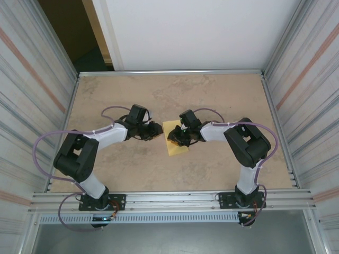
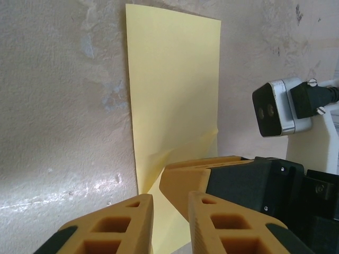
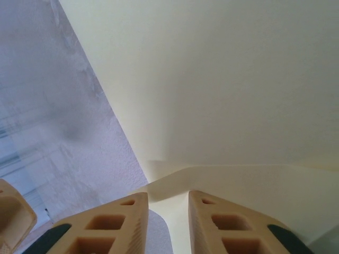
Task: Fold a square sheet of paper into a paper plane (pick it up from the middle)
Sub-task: Fold the triangle a second time at the center of the table.
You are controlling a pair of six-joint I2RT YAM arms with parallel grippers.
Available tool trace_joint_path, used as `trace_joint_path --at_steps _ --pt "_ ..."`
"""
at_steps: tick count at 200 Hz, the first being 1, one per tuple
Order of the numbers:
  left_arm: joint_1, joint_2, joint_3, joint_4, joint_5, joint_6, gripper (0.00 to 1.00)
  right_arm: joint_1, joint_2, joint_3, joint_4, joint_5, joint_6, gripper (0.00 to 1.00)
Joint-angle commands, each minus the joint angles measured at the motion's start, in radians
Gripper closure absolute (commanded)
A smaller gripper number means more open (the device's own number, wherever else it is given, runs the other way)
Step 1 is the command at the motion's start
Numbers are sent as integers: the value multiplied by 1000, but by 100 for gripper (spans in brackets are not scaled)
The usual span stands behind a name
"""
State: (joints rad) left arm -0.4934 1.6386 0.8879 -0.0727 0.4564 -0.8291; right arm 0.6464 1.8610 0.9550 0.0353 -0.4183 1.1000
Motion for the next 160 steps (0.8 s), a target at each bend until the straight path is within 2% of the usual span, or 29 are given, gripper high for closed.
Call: trace_joint_path --at_steps 1,56,107,160 --pt "-15 22 14 15 21 -10 76 -10 9 -31 -45 30 17 78" --pt "-54 80 62 -4 20 3 85 -16 18 -38 -64 28 23 93" --pt "-85 129 104 -50 -16 33 92 -19 30 -38 -62 19 28 100" --pt "-99 181 146 -68 -24 50 95 -19 33 -39 -62 18 33 100"
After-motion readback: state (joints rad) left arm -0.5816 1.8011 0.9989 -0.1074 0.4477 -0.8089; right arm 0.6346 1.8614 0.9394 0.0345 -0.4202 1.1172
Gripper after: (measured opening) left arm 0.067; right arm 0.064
